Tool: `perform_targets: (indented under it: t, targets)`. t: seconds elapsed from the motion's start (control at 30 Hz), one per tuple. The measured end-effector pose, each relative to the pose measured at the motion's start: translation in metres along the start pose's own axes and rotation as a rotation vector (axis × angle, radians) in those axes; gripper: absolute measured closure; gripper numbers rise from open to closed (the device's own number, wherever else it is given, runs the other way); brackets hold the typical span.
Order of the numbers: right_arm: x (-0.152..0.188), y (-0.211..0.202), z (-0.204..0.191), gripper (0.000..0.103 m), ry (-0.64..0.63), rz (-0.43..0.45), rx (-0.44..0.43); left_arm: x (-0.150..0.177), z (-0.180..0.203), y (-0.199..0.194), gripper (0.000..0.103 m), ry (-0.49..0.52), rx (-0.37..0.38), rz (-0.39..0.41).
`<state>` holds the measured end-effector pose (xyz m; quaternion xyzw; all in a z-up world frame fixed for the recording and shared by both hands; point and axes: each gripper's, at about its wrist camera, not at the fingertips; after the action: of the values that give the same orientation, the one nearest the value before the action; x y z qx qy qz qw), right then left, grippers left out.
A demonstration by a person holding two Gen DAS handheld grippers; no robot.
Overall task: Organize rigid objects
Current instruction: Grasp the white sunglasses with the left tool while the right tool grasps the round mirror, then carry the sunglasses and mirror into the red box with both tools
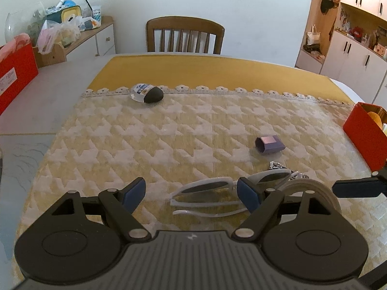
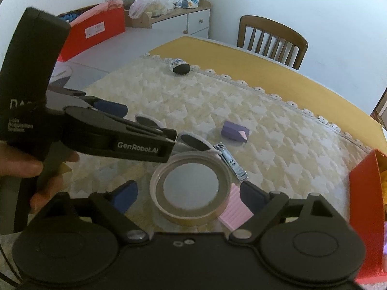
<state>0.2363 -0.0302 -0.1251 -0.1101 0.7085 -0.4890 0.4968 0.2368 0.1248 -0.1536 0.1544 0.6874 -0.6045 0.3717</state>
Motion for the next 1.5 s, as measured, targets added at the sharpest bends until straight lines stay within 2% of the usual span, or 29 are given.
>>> perform_targets:
  t: [0.07,0.17,0.27,0.37,0.53,0.83,1.07,1.5]
  targets:
    - [0.000,0.002,-0.001,0.016,-0.005,-0.003,0.004,0.001,0.000,0.001,0.032,0.000,0.004,-0.006]
    - [0.001,0.005,-0.003,0.020,-0.011,-0.006,0.006,0.002,0.000,0.001,0.035,0.003,0.006,-0.003]
    - [0.001,0.005,-0.003,0.022,-0.014,-0.006,0.013,0.001,0.000,0.001,0.046,0.003,0.009,0.000]
    - [0.001,0.006,-0.004,0.027,-0.020,-0.013,0.021,0.001,0.000,0.001,0.047,0.005,0.010,-0.002]
    - [0.002,0.004,-0.005,0.027,-0.025,-0.008,0.032,0.000,0.000,-0.001,0.047,0.005,0.007,-0.001]
    - [0.007,-0.013,0.005,0.027,0.039,0.003,0.059,-0.002,0.001,-0.011,0.048,0.018,-0.012,-0.006]
    - [0.012,-0.039,0.015,0.027,0.085,0.035,0.086,-0.009,0.007,-0.030,0.048,0.028,-0.009,0.007]
    - [0.024,-0.110,0.042,0.027,0.177,0.135,0.101,-0.027,0.044,-0.080,0.048,0.037,0.070,0.015]
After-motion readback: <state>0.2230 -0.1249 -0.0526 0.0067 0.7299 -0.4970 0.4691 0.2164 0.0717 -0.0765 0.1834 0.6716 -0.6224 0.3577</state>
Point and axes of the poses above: each gripper's, at about its wrist camera, not at the fingertips, and y roughly the way its jaws point, z to its right, x to its underside, and after that the axes turned 5 degrees about -x, right-handed
